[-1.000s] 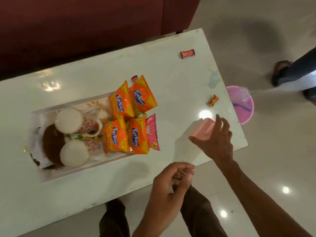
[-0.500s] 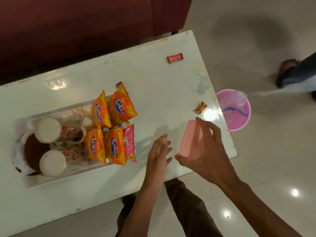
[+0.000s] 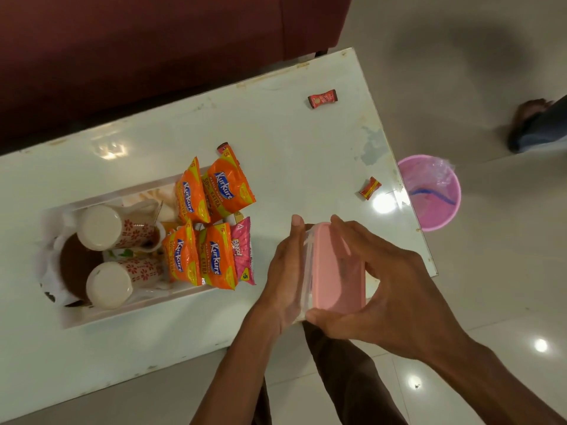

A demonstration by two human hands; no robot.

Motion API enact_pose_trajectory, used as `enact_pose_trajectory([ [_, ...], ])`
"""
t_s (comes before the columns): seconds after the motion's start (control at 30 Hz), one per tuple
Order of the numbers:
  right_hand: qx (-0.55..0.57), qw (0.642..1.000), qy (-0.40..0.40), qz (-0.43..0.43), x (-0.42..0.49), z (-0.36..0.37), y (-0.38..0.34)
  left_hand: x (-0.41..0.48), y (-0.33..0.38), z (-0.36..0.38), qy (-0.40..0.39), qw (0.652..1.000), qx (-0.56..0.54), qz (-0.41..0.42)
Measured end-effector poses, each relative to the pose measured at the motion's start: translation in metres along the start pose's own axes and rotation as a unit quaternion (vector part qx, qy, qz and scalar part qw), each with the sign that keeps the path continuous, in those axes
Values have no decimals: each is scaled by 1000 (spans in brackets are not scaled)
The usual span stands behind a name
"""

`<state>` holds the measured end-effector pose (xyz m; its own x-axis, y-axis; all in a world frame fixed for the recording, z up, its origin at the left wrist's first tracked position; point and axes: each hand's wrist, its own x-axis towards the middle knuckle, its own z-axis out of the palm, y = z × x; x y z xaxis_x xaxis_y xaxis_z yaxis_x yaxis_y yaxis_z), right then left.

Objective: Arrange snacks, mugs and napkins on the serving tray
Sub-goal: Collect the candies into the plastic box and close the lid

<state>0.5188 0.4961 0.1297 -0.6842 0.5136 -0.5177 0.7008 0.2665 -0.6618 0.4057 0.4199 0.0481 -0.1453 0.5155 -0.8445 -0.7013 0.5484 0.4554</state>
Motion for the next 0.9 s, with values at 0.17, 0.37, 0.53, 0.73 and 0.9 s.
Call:
enact_pose_trajectory([
  [0.17,112,989,67,-62,-7,-14,-10,-1,7,-4,-63,995,-75,27],
  [0.37,189,957,222,-2,-1,-12,43,-4,5,-23,-150,967,-206,21],
  [0.53,-115,984,123,57,33,48,108,-13,6,-36,-163,949,-259,74],
  [0.73,-203,975,85,27,55,89,147,-12,4,-45,-131,954,-267,34],
  [0.9,-239,967,92,-17,58,90,163,-14,2,-43,-150,945,-283,64],
])
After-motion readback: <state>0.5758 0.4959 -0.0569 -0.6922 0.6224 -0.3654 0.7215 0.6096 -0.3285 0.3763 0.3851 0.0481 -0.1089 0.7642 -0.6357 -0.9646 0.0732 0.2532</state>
